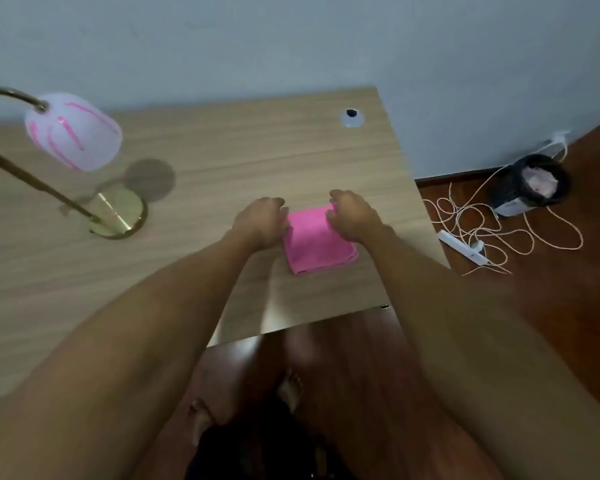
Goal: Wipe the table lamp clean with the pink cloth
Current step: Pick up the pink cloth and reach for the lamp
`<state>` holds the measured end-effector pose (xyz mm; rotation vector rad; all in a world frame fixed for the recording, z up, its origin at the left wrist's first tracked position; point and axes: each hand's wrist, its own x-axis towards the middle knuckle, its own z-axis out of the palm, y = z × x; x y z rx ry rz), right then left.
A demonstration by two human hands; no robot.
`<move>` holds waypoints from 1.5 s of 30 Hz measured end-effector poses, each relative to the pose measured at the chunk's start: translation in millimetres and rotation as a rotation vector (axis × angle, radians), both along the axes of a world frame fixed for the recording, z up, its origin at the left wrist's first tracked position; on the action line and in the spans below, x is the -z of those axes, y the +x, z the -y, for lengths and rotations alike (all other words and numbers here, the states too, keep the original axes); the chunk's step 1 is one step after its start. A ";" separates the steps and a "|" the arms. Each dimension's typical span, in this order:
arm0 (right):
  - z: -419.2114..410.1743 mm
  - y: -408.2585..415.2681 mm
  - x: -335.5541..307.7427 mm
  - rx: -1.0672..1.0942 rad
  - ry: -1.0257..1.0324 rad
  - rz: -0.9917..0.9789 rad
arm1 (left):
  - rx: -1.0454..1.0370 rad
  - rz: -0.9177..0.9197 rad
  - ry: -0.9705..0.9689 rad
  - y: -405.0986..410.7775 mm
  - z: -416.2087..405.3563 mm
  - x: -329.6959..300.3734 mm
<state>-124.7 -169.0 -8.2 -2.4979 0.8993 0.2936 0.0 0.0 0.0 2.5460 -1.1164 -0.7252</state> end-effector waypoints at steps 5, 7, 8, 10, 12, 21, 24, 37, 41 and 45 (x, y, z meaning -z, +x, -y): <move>12.1 2.0 29.9 -0.093 -0.026 0.017 | -0.068 -0.027 -0.059 -4.9 8.5 38.1; 15.3 4.1 37.6 -0.094 -0.055 0.012 | -0.132 -0.040 -0.116 -6.8 12.9 51.7; 15.3 5.3 39.1 -0.084 -0.071 0.011 | -0.178 -0.048 -0.128 -8.0 13.8 52.0; 16.3 8.2 44.8 -0.062 -0.092 0.012 | -0.285 -0.119 -0.173 -6.7 15.2 61.4; 14.3 9.4 42.5 -0.056 -0.093 0.010 | -0.372 -0.223 -0.209 -8.6 15.1 63.2; -3.8 4.5 -18.7 0.107 0.419 0.152 | -0.483 -0.530 -0.420 3.5 -7.5 -11.0; -21.8 8.8 -47.5 0.032 0.562 0.128 | -0.437 -0.528 -0.455 11.1 -14.2 -46.1; -112.5 86.2 -129.4 0.064 0.537 0.302 | -0.434 -0.168 -0.723 72.1 -80.8 -151.5; -133.0 111.2 -140.8 0.264 0.562 0.409 | -0.416 0.053 -0.764 104.6 -127.8 -183.5; -162.8 142.8 -148.8 0.504 0.645 0.589 | -0.377 0.308 -0.769 140.1 -183.1 -211.1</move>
